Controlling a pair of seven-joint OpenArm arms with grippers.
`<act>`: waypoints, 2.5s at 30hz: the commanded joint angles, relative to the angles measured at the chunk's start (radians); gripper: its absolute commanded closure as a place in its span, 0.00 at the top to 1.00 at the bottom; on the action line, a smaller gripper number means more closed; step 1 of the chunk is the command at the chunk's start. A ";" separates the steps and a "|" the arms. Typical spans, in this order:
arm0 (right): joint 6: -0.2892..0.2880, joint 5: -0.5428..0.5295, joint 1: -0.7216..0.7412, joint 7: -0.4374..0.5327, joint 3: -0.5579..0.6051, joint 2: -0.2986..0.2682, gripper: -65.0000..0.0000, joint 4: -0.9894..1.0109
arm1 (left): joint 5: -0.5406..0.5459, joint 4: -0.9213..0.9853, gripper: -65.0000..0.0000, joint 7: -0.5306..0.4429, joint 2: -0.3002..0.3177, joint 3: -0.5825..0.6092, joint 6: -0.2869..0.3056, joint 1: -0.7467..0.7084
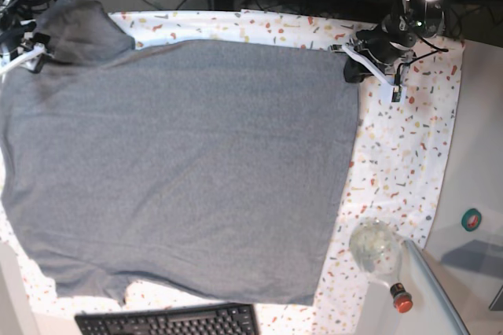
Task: Layout the t-shirt on the table in an organized manner, then fold the t-shirt properly
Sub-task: 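Hold the shirt edges taut with both grippers, then drag the held shirt edges with both grippers to straighten the body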
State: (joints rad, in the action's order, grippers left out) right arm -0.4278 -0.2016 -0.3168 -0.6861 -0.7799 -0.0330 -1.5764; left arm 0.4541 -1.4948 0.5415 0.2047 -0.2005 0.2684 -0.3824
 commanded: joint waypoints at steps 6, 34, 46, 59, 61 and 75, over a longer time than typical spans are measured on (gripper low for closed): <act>0.002 -0.006 -0.018 0.015 -0.006 -0.015 0.53 0.049 | 0.012 -0.019 0.00 -0.018 0.008 -0.004 0.006 0.000; -0.003 -0.006 0.017 0.084 -0.019 -0.046 0.53 0.252 | 0.012 -0.019 0.00 -0.018 0.008 -0.004 0.006 0.003; -0.003 -0.009 -0.002 0.090 0.046 -0.043 0.03 0.232 | 0.012 -0.020 0.00 -0.016 0.008 -0.006 0.006 0.000; 0.002 -0.009 -0.127 0.021 0.035 0.034 0.00 -0.097 | 0.012 -0.111 0.00 -0.016 0.011 -0.006 0.006 -0.042; 0.002 -0.009 -0.132 -0.001 -0.013 0.061 0.00 -0.134 | 0.008 -0.139 0.00 -0.016 0.011 -0.006 0.006 -0.056; -0.001 -0.009 -0.132 -0.007 -0.102 0.078 0.00 -0.181 | 0.010 -0.146 0.00 -0.013 -0.006 -0.130 0.006 -0.091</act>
State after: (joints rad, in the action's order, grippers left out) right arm -0.4286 -0.2096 -0.4446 -0.7136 -0.8772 0.0589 -1.7409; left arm 0.4580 -1.6222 0.5453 0.1894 -0.3241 0.2768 -0.4671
